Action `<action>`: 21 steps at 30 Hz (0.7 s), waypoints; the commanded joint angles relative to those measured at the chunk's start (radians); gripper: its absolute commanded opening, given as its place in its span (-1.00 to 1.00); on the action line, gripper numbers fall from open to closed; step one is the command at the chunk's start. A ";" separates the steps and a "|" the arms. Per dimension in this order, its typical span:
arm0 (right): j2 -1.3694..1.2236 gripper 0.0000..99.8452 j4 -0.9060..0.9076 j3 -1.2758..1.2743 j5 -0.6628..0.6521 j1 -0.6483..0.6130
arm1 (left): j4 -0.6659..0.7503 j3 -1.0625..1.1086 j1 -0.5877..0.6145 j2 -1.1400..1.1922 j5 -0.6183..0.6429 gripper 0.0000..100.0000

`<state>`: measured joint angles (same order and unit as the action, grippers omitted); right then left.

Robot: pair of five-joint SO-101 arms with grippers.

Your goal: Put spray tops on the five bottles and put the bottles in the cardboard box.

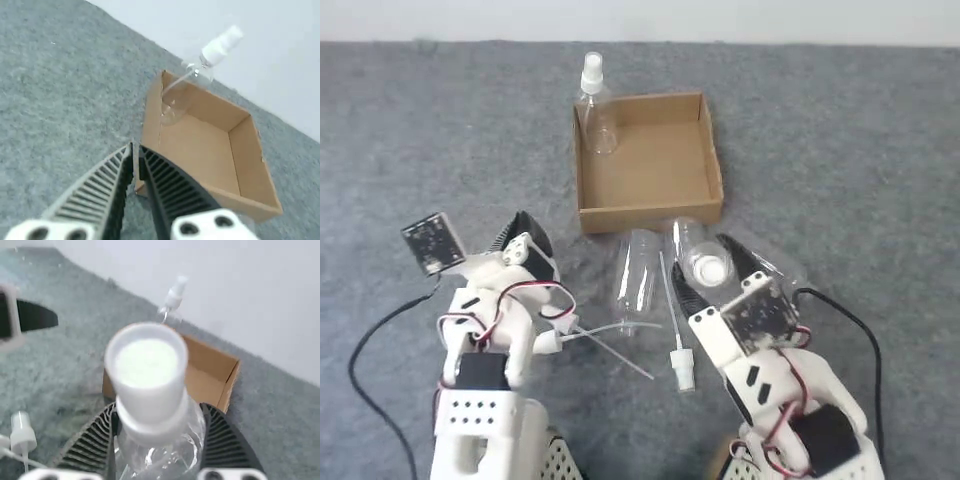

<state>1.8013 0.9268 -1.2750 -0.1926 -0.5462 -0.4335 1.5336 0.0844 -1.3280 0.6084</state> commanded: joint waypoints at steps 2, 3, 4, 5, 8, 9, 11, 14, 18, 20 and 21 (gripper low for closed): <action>-0.127 -0.84 -0.033 0.203 -0.014 0.007 | 0.069 -0.005 0.031 -0.021 0.014 -0.98; -0.170 -0.84 -0.033 0.241 -0.014 0.005 | 0.069 -0.005 0.032 -0.021 0.014 -0.98; -0.217 -0.84 -0.033 0.276 -0.014 0.005 | 0.069 -0.005 0.032 -0.021 0.014 -0.98; -0.263 -0.84 -0.033 0.315 -0.012 0.005 | 0.069 -0.005 0.032 -0.021 0.014 -0.98; -0.401 -0.84 -0.033 0.413 -0.006 0.005 | 0.068 -0.004 0.032 -0.021 0.014 -0.98; -0.441 -0.84 -0.033 0.440 -0.006 0.004 | 0.068 -0.004 0.032 -0.021 0.014 -0.98; -0.513 -0.84 -0.035 0.488 -0.005 0.001 | 0.069 0.002 0.032 -0.021 0.014 -0.98; -0.602 -0.84 -0.035 0.549 -0.005 -0.031 | 0.071 0.007 0.032 -0.021 0.014 -0.98; -0.700 -0.84 -0.079 0.600 -0.003 -0.074 | 0.071 0.007 0.032 -0.021 0.014 -0.98; -0.736 -0.84 -0.125 0.605 0.026 -0.077 | 0.071 0.007 0.032 -0.021 0.014 -0.98; -0.754 -0.84 -0.154 0.605 0.043 -0.077 | 0.071 0.007 0.032 -0.021 0.014 -0.98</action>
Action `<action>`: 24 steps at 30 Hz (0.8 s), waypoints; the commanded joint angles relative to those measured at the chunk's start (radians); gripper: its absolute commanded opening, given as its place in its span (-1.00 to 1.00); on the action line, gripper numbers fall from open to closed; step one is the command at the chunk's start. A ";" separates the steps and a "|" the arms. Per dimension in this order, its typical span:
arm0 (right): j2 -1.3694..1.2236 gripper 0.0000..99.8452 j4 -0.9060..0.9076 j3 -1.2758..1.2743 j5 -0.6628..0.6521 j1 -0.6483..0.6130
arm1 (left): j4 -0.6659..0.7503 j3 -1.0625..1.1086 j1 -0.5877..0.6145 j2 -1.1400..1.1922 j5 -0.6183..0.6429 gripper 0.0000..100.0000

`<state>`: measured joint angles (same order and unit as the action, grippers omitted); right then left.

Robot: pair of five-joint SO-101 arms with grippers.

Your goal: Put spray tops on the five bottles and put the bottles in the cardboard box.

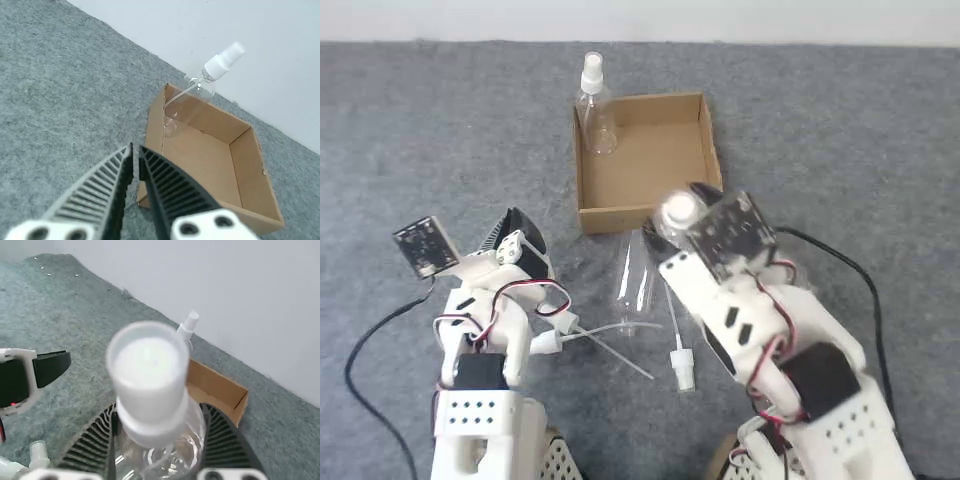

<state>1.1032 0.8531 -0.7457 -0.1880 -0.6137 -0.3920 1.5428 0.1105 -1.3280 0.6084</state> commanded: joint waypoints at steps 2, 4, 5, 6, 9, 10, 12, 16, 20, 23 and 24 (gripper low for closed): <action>-0.091 -0.84 -0.128 0.075 0.055 -0.010 | 0.029 0.001 0.006 -0.021 0.014 -0.98; -0.130 -0.84 -0.176 0.075 0.060 -0.012 | 0.029 0.001 0.006 -0.021 0.014 -0.98; -0.150 -0.84 -0.200 0.075 0.060 -0.013 | 0.029 0.001 0.006 -0.021 0.014 -0.98; -0.168 -0.84 -0.225 0.075 0.060 -0.013 | 0.029 0.001 0.006 -0.021 0.014 -0.98; -0.225 -0.84 -0.303 0.075 0.060 -0.013 | 0.029 0.001 0.006 -0.021 0.014 -0.98; -0.245 -0.84 -0.328 0.075 0.060 -0.013 | 0.029 0.001 0.006 -0.021 0.014 -0.98; -0.283 -0.84 -0.383 0.075 0.060 -0.013 | 0.029 0.001 0.008 -0.021 0.014 -0.98; -0.363 -0.84 -0.498 0.075 0.060 -0.013 | 0.032 -0.005 0.054 -0.021 0.014 -0.98; -0.443 -0.84 -0.611 0.077 0.060 -0.013 | 0.087 0.002 0.106 -0.021 0.014 -0.98; -0.507 -0.84 -0.662 0.095 0.061 -0.013 | 0.092 0.002 0.118 -0.021 0.014 -0.98; -0.533 -0.84 -0.659 0.114 0.061 -0.013 | 0.092 0.002 0.118 -0.021 0.014 -0.98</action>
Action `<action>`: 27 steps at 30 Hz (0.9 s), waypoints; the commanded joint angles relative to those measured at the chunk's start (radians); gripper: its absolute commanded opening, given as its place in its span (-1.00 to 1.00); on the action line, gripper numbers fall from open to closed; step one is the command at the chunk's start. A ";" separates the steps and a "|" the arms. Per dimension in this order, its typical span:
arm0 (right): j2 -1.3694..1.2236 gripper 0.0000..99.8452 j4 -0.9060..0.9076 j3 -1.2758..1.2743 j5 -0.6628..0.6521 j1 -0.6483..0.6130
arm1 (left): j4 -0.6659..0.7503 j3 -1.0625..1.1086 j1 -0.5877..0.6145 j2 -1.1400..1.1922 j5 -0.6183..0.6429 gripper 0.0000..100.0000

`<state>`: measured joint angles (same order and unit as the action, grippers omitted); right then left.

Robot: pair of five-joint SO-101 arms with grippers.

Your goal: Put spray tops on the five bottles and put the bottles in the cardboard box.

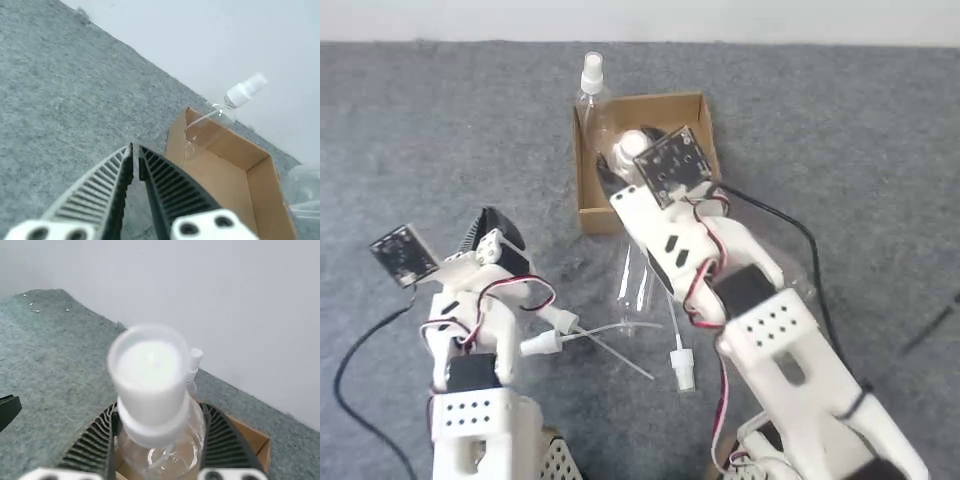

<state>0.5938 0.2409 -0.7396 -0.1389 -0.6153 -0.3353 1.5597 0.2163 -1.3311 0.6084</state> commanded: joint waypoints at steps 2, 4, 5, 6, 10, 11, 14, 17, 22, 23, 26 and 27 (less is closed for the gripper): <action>-0.079 -0.84 -0.047 0.144 0.020 -0.012 | 0.035 -0.015 0.012 -0.018 0.014 -0.98; -0.137 -0.84 -0.051 0.186 0.058 -0.008 | 0.035 -0.015 0.012 -0.018 0.014 -0.98; -0.168 -0.84 -0.053 0.209 0.072 -0.007 | 0.035 -0.015 0.012 -0.018 0.014 -0.98; -0.200 -0.84 -0.053 0.233 0.083 -0.005 | 0.035 -0.015 0.012 -0.018 0.014 -0.98; -0.351 -0.84 -0.054 0.344 0.087 -0.005 | 0.035 -0.015 0.012 -0.018 0.014 -0.98; -0.392 -0.84 -0.054 0.374 0.089 -0.005 | 0.035 -0.015 0.012 -0.018 0.014 -0.98; -0.515 -0.84 -0.053 0.465 0.089 -0.005 | 0.035 -0.015 0.014 -0.018 0.014 -0.97; -0.633 -0.84 -0.048 0.555 0.089 -0.005 | 0.035 -0.015 0.014 -0.018 0.014 -0.97; -0.802 -0.84 -0.048 0.686 0.091 -0.005 | 0.035 -0.015 0.014 -0.018 0.014 -0.97; -0.834 -0.84 -0.048 0.710 0.091 -0.005 | 0.035 -0.015 0.014 -0.018 0.014 -0.97; -0.917 -0.84 -0.048 0.778 0.091 -0.005 | 0.035 -0.015 0.014 -0.018 0.014 -0.97; -0.943 -0.84 -0.048 0.798 0.091 -0.005 | 0.035 -0.015 0.012 -0.018 0.014 -0.97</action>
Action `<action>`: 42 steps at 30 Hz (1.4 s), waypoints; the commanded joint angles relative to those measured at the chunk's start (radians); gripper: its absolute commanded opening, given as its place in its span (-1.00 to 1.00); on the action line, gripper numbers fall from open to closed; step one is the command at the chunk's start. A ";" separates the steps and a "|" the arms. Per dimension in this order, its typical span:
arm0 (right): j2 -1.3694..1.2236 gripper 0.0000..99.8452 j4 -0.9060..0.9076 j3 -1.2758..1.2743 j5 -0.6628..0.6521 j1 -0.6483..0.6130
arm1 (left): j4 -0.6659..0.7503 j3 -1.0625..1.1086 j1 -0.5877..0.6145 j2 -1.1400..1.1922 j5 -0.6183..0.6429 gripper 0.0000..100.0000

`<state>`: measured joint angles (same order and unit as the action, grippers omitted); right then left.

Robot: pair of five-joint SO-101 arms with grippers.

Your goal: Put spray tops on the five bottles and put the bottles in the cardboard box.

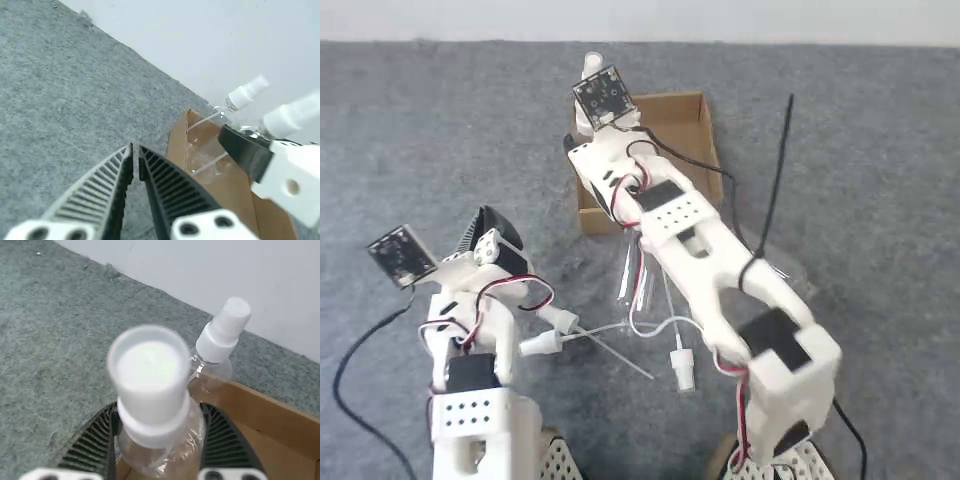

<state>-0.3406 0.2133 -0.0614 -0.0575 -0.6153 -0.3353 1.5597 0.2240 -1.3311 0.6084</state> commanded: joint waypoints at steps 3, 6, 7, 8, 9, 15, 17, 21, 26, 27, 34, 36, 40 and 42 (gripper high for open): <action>-0.073 -0.84 -0.021 0.175 0.009 -0.005 | 0.035 -0.015 0.003 -0.018 0.014 -0.97; -0.125 -0.84 -0.021 0.221 0.015 -0.005 | 0.035 -0.015 0.003 -0.018 0.014 -0.97; -0.139 -0.84 -0.021 0.233 0.038 -0.005 | 0.035 -0.015 0.003 -0.018 0.014 -0.97; -0.151 -0.84 -0.021 0.245 0.063 -0.002 | 0.035 -0.015 0.003 -0.018 0.014 -0.97; -0.162 -0.84 -0.021 0.256 0.091 0.005 | 0.035 -0.015 0.003 -0.018 0.014 -0.97; -0.220 -0.84 -0.019 0.313 0.167 0.038 | 0.035 -0.015 0.002 -0.018 0.014 -0.97; -0.234 -0.84 -0.019 0.324 0.170 0.039 | 0.035 -0.015 0.002 -0.018 0.014 -0.97; -0.249 -0.84 -0.016 0.325 0.170 0.038 | 0.035 -0.015 0.000 -0.018 0.014 -0.97; -0.257 -0.84 0.041 0.342 0.173 0.039 | 0.035 -0.015 0.002 -0.018 0.014 -0.97; -0.257 -0.83 0.047 0.342 0.173 0.039 | 0.035 -0.015 0.002 -0.018 0.014 -0.97; -0.257 -0.82 0.051 0.342 0.173 0.039 | 0.035 -0.015 0.002 -0.018 0.014 -0.97; -0.257 -0.76 0.053 0.342 0.173 0.039 | 0.035 -0.015 0.002 -0.018 0.014 -0.97; -0.259 -0.58 0.053 0.338 0.173 0.038 | 0.034 -0.015 0.002 -0.018 0.014 -0.97; -0.259 -0.57 0.053 0.338 0.173 0.038 | 0.034 -0.015 0.002 -0.018 0.014 -0.97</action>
<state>-0.6214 0.2562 0.2117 0.1112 -0.5953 -0.3353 1.5597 0.2240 -1.3311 0.6084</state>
